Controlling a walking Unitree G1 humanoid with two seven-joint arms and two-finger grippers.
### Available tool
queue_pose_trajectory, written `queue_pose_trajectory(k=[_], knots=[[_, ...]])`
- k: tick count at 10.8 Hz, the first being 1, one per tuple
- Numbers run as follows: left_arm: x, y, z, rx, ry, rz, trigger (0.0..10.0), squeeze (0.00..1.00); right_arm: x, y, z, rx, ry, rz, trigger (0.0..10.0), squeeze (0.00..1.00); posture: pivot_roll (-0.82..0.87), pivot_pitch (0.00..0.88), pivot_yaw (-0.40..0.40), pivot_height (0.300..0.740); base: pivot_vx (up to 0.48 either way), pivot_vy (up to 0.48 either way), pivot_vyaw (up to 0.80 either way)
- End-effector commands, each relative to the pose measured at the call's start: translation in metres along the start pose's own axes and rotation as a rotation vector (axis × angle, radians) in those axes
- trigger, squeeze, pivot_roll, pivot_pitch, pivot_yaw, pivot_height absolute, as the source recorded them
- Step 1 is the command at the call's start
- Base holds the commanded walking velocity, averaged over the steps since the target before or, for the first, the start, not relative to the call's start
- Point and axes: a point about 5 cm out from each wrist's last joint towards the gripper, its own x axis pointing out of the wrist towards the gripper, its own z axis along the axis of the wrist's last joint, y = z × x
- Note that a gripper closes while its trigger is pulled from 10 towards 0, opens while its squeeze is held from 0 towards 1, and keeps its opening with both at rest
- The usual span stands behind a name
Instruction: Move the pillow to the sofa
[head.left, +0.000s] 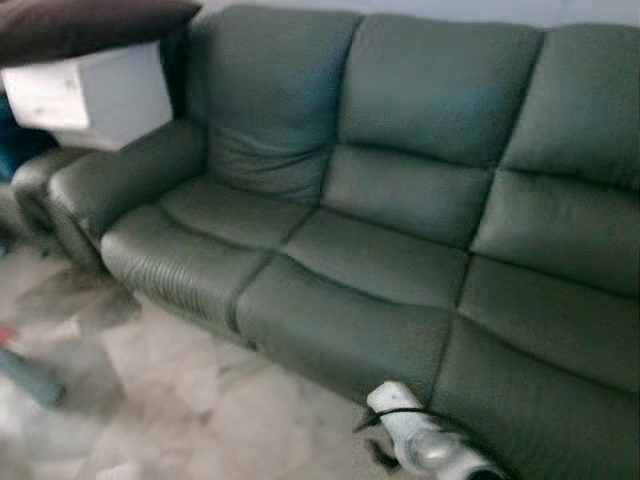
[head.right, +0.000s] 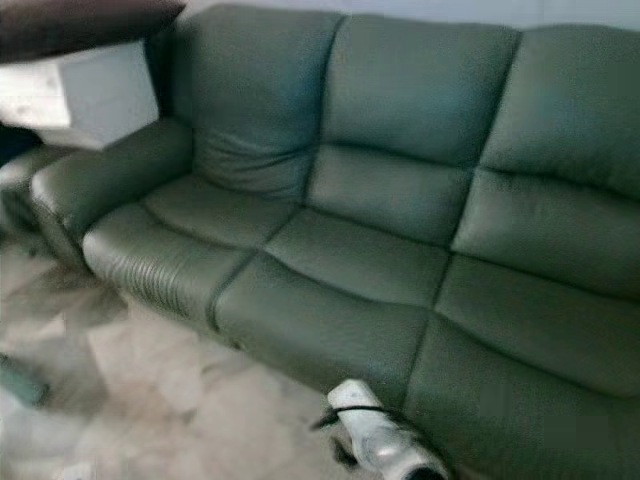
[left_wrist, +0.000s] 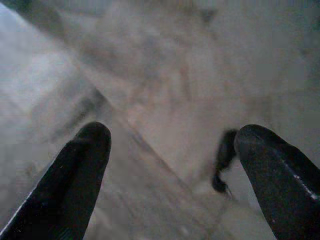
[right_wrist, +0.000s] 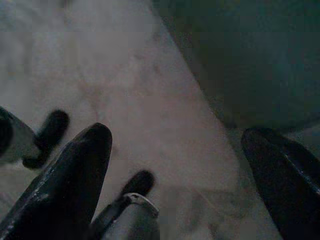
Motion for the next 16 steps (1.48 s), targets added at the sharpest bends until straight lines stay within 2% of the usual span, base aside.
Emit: queue_pose_trajectory(k=[1, 2, 4, 5, 10, 11, 14, 16], knots=[[0.0, -0.005, -0.001, 0.011, 0.003, -0.011, 10.0, 0.0, -0.003, -0.013, -0.009, 0.0, 0.023, -0.026, 10.0, 0.0, -0.1, 0.0, 0.046, 0.74, 0.0, 0.472, 0.0], [0.0, -0.005, 0.0, 0.01, 0.002, -0.012, 10.0, 0.0, -0.004, -0.014, -0.011, -0.005, 0.026, -0.028, 10.0, 0.0, -0.1, 0.0, 0.045, 0.74, 0.0, 0.472, 0.0], [0.0, -0.006, 0.001, 0.028, -0.005, -0.02, 10.0, 0.0, -0.005, -0.017, -0.012, -0.009, 0.028, -0.033, 10.0, 0.0, -0.11, 0.0, 0.054, 0.74, 0.0, 0.0, 0.0], [0.0, -0.005, 0.001, 0.031, -0.005, -0.018, 10.0, 0.0, -0.004, -0.016, -0.013, 0.018, 0.027, -0.034, 10.0, 0.0, -0.1, 0.0, 0.059, 0.74, 0.0, 0.0, 0.0], [0.001, -0.004, 0.004, 0.04, -0.012, -0.015, 10.0, 0.0, -0.001, -0.001, -0.01, 0.062, 0.019, -0.024, 10.0, 0.0, -0.11, 0.0, 0.072, 0.74, 0.0, 0.0, 0.0], [0.001, -0.004, 0.004, 0.042, -0.013, -0.014, 10.0, 0.0, -0.001, -0.002, -0.011, 0.059, 0.02, -0.023, 10.0, 0.0, -0.11, 0.0, 0.075, 0.74, 0.0, 0.0, 0.0], [0.001, -0.004, 0.006, 0.049, -0.018, -0.014, 10.0, 0.0, -0.005, -0.019, -0.014, 0.059, 0.021, -0.039, 10.0, 0.0, -0.1, 0.0, 0.074, 0.74, 0.0, 0.0, 0.0], [0.001, -0.004, 0.006, 0.044, -0.018, -0.015, 10.0, 0.0, -0.005, -0.02, -0.014, 0.036, 0.02, -0.036, 10.0, 0.0, -0.1, 0.0, 0.073, 0.74, 0.0, 0.0, 0.4]])
